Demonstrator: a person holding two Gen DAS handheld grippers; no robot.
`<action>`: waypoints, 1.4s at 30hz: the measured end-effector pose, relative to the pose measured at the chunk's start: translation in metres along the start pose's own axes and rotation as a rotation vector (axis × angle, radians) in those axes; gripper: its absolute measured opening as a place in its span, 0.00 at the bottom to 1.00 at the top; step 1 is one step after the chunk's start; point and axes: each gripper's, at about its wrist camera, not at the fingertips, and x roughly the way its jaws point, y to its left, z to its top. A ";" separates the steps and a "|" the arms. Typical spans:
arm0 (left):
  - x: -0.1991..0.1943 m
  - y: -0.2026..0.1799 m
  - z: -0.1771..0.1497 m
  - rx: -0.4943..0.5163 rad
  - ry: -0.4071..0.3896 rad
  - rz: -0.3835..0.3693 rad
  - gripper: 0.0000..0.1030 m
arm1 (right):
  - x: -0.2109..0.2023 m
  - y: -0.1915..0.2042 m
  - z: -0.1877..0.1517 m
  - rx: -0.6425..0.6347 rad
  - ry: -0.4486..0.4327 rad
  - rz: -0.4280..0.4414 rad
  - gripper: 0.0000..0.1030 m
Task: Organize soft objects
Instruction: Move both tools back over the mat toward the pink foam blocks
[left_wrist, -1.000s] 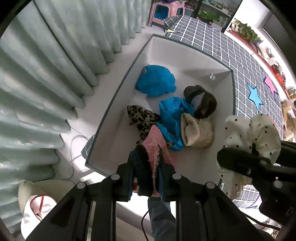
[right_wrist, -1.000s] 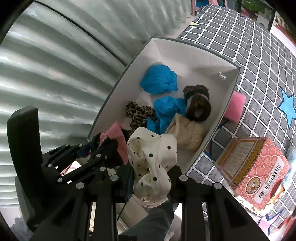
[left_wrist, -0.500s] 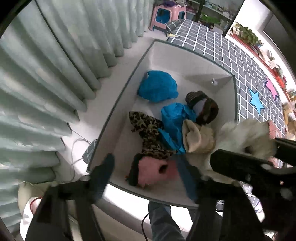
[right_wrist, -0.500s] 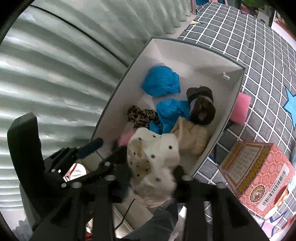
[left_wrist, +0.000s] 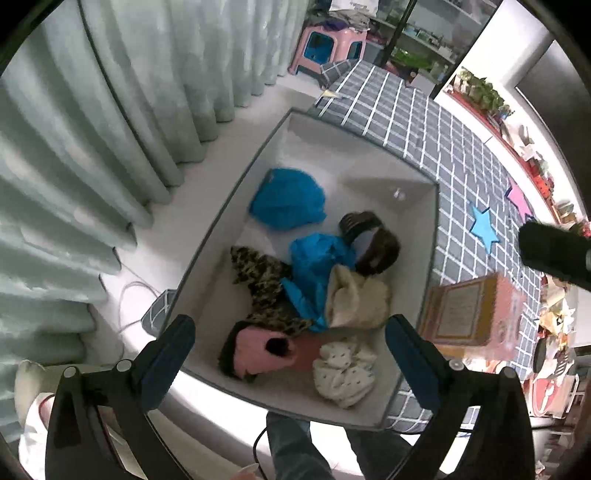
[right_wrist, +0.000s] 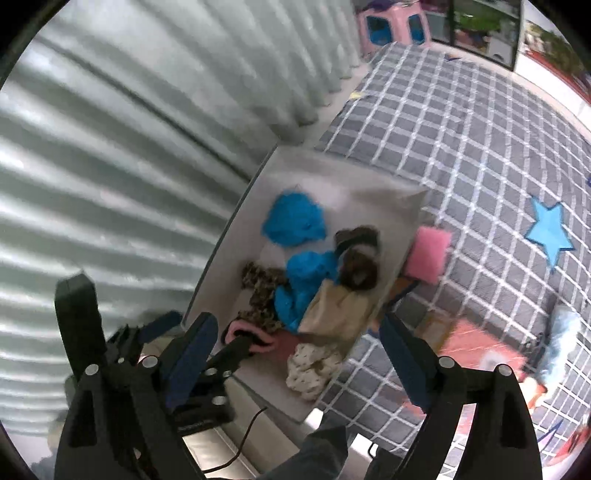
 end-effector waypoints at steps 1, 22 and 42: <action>-0.001 -0.002 0.002 0.002 -0.004 -0.003 1.00 | -0.006 -0.009 0.004 0.023 -0.013 -0.010 0.88; 0.007 -0.055 0.009 -0.036 0.071 0.047 1.00 | 0.103 -0.129 0.056 -0.243 0.309 -0.096 0.88; 0.023 -0.071 -0.006 -0.204 0.158 0.194 1.00 | 0.185 -0.082 0.033 -0.907 0.344 0.043 0.88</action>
